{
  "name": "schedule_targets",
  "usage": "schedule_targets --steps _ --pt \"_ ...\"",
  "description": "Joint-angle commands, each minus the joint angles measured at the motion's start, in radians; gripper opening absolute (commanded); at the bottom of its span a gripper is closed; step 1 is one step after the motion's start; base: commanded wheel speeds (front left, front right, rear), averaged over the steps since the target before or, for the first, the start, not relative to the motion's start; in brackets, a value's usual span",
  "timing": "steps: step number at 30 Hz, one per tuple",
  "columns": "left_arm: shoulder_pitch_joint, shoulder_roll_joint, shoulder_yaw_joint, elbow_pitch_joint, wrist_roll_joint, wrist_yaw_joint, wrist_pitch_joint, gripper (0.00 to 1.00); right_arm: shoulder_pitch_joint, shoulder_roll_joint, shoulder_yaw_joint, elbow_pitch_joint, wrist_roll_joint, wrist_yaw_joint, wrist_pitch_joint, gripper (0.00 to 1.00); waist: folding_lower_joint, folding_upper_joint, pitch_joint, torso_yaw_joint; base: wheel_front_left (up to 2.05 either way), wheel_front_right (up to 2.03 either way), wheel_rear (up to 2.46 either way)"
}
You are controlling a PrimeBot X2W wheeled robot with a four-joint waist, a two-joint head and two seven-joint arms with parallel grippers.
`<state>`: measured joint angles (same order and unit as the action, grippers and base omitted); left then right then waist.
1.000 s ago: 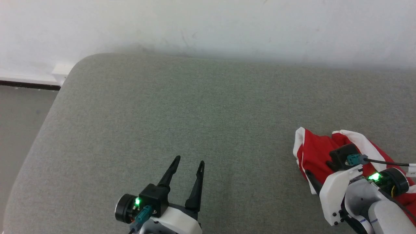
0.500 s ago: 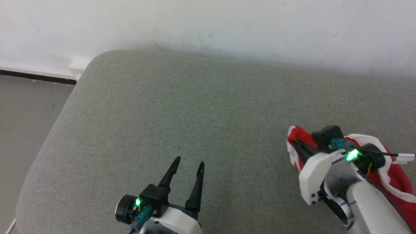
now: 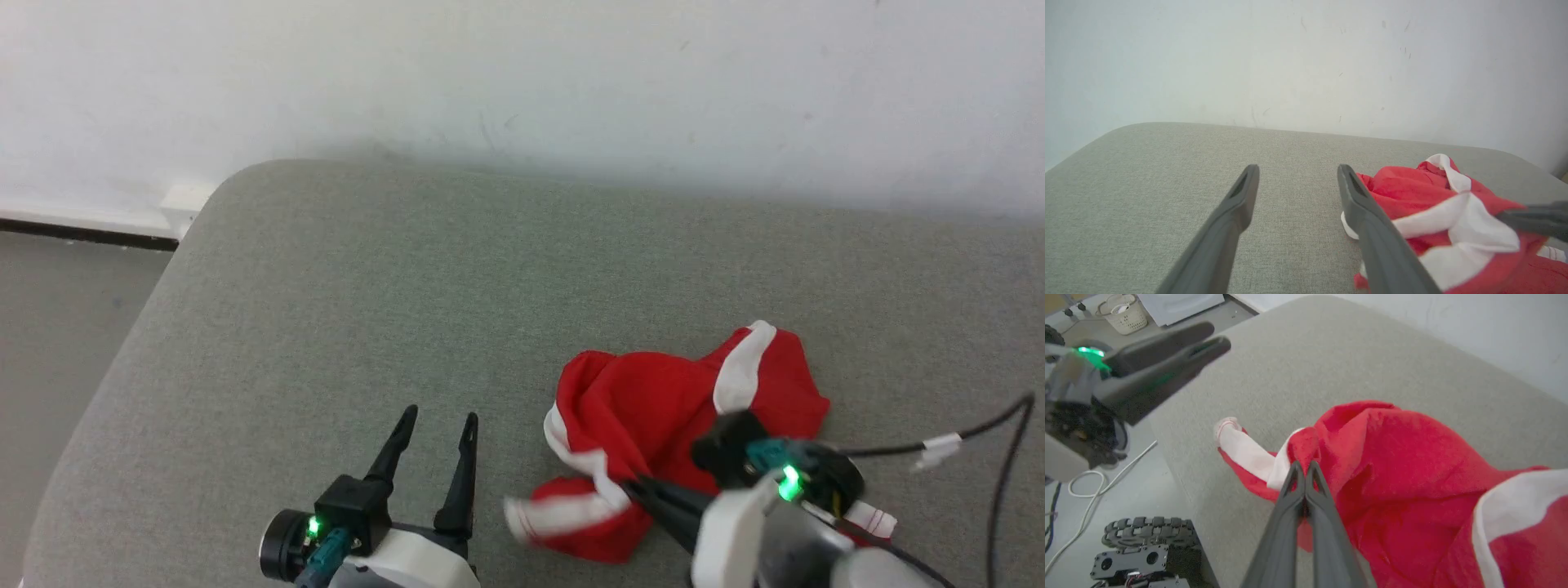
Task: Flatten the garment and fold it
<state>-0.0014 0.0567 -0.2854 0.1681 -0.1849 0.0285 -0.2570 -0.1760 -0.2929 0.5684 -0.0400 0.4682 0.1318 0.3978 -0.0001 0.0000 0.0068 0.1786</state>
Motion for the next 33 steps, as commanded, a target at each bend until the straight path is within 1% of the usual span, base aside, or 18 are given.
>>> schedule_targets --steps 1,3,4,7,10,13,14,15,18,22,25,27,30,33 --pt "0.006 -0.002 0.007 -0.005 -0.002 0.004 -0.005 1.0 0.041 -0.029 -0.008 -0.007 0.013 -0.001 0.018 0.0 0.0001 0.0 -0.005 -0.018 0.0 0.0 0.0" --pt "0.009 0.001 0.017 -0.006 0.0 0.001 -0.005 1.0 0.133 -0.065 -0.086 -0.018 0.055 -0.001 0.058 0.0 0.0001 0.0 -0.009 -0.035 0.0 0.0 0.0" --pt "0.009 0.001 0.019 -0.005 0.002 -0.001 -0.005 1.0 0.17 -0.085 -0.132 -0.018 0.056 -0.001 0.074 0.0 0.0001 0.0 -0.01 -0.041 0.0 0.0 0.0" --pt "0.006 0.001 0.024 -0.002 0.004 -0.007 -0.005 1.0 0.239 -0.12 -0.28 0.004 0.01 -0.001 0.079 0.0 0.0001 0.0 -0.01 -0.061 0.0 0.0 0.0" --pt "0.002 -0.001 0.017 0.006 0.005 -0.014 -0.005 1.0 0.265 -0.113 -0.405 0.06 -0.056 -0.001 0.071 0.0 0.0001 0.0 -0.009 -0.076 0.0 0.0 0.0" --pt "-0.004 -0.002 0.004 0.016 0.003 -0.021 -0.005 1.0 0.26 -0.079 -0.476 0.119 -0.098 -0.001 0.051 0.0 0.0001 0.0 -0.001 -0.088 0.0 0.0 0.0" --pt "-0.007 -0.002 -0.002 0.022 0.002 -0.026 -0.005 1.0 0.253 -0.069 -0.486 0.133 -0.111 -0.001 0.039 0.52 0.0001 0.0 0.002 -0.091 0.0 0.0 0.0" --pt "-0.01 -0.003 -0.011 0.03 0.001 -0.032 -0.005 1.0 0.246 -0.059 -0.496 0.144 -0.12 -0.001 0.025 1.0 0.0001 0.0 0.005 -0.094 0.0 0.0 0.0" --pt "-0.023 -0.004 -0.038 0.059 -0.009 -0.053 -0.005 1.0 0.226 -0.035 -0.504 0.147 -0.129 -0.001 -0.022 1.0 0.0001 0.0 0.011 -0.104 0.0 0.0 0.0" --pt "-0.048 -0.005 -0.094 0.088 -0.049 -0.098 0.026 1.0 0.216 -0.002 -0.539 0.065 -0.109 -0.001 -0.137 1.0 0.0001 0.0 0.015 -0.118 0.0 0.0 0.0" --pt "-0.076 -0.005 -0.142 0.099 -0.081 -0.123 0.091 1.0 0.235 0.028 -0.585 -0.013 -0.109 -0.001 -0.217 1.0 0.0001 0.0 0.022 -0.133 0.0 0.0 0.0" --pt "-0.102 -0.006 -0.176 0.11 -0.103 -0.136 0.154 1.0 0.248 0.056 -0.627 -0.049 -0.125 -0.001 -0.27 1.0 0.0001 0.0 0.035 -0.148 0.0 0.0 0.0" --pt "-0.159 -0.004 -0.22 0.13 -0.133 -0.149 0.253 1.0 0.262 0.102 -0.669 -0.06 -0.157 -0.001 -0.315 1.0 0.0001 0.0 0.059 -0.175 0.0 0.0 0.0" --pt "-0.225 0.0 -0.252 0.15 -0.173 -0.155 0.333 1.0 0.265 0.12 -0.67 -0.047 -0.199 -0.001 -0.332 1.0 0.0001 0.0 0.086 -0.204 0.0 0.0 0.0"
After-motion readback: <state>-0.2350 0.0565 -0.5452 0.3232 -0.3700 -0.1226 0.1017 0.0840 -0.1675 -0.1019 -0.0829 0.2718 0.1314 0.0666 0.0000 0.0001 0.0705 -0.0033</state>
